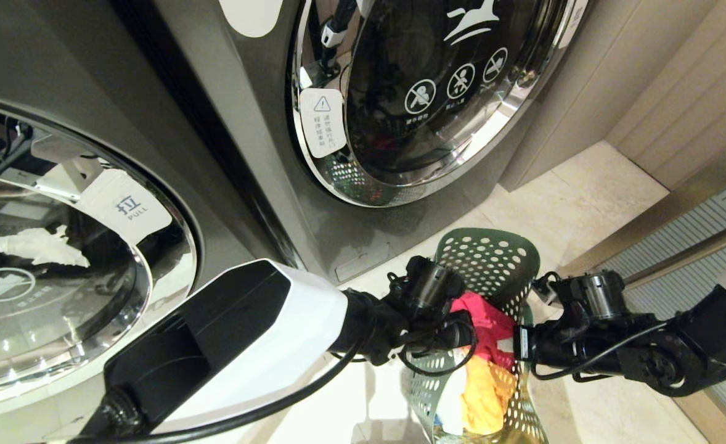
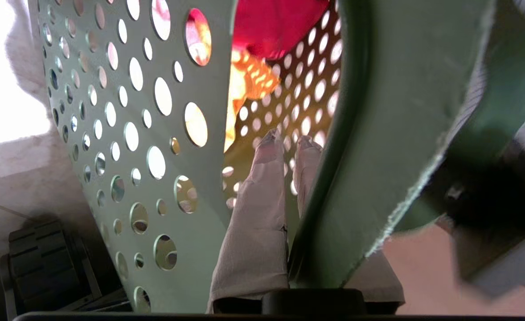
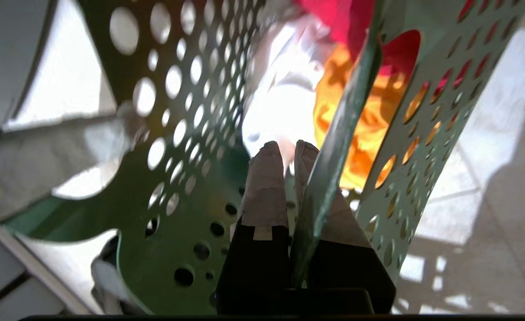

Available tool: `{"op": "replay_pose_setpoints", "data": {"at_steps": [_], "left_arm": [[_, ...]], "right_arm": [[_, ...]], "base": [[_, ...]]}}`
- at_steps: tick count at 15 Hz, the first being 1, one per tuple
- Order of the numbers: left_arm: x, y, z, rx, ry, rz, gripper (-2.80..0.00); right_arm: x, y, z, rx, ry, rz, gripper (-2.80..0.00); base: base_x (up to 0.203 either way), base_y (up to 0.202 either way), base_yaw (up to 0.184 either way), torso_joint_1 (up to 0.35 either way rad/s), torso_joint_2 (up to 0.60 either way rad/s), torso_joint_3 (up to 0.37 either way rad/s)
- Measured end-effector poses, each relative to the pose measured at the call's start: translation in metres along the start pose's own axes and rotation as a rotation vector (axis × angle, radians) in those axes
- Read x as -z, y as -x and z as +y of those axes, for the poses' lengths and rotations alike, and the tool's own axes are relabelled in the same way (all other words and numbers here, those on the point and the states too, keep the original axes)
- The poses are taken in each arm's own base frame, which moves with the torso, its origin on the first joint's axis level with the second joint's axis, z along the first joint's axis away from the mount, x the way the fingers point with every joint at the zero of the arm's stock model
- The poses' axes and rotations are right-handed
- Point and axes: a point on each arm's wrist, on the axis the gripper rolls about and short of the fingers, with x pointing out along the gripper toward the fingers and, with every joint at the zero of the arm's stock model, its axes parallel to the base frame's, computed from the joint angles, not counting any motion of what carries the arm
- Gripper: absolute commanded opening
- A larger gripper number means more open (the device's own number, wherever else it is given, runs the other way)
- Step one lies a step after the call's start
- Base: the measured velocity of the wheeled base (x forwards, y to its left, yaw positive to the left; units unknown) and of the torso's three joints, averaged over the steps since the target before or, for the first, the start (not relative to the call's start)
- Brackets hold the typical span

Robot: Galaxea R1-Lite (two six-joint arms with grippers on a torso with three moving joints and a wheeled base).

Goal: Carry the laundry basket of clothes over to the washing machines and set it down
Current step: Pick up the clothes basket and put it beside the washing machine

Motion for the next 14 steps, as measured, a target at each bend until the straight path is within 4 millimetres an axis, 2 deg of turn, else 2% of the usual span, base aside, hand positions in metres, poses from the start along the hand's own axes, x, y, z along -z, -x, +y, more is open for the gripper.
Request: {"op": "replay_pose_setpoints", "data": {"at_steps": [1,2,8,14], "left_arm": [[0.000,0.000,0.000,-0.002,0.000,0.000,-2.80],[0.000,0.000,0.000,-0.003,-0.001,-0.001,0.00],[-0.004,0.005,-0.002,-0.034,0.000,-0.044,0.00],[-0.030,0.037,-0.009,-0.091,0.016,-0.165,0.00]], "right_arm": [[-0.003,0.000,-0.002,0.005,-0.003,-0.009,-2.80],[-0.005,-0.001,-0.004,0.007,-0.003,-0.015,-2.80],[-0.006,-0.001,-0.006,0.014,-0.007,-0.017,-2.80],[-0.013,-0.002,-0.013,0.035,0.013,-0.035,-2.80]], "base": [[0.000,0.000,0.000,0.000,0.00,0.000],[0.000,0.000,0.000,0.000,0.00,0.000],[0.000,0.000,0.000,0.000,0.00,0.000],[0.000,0.000,0.000,0.000,0.00,0.000]]}}
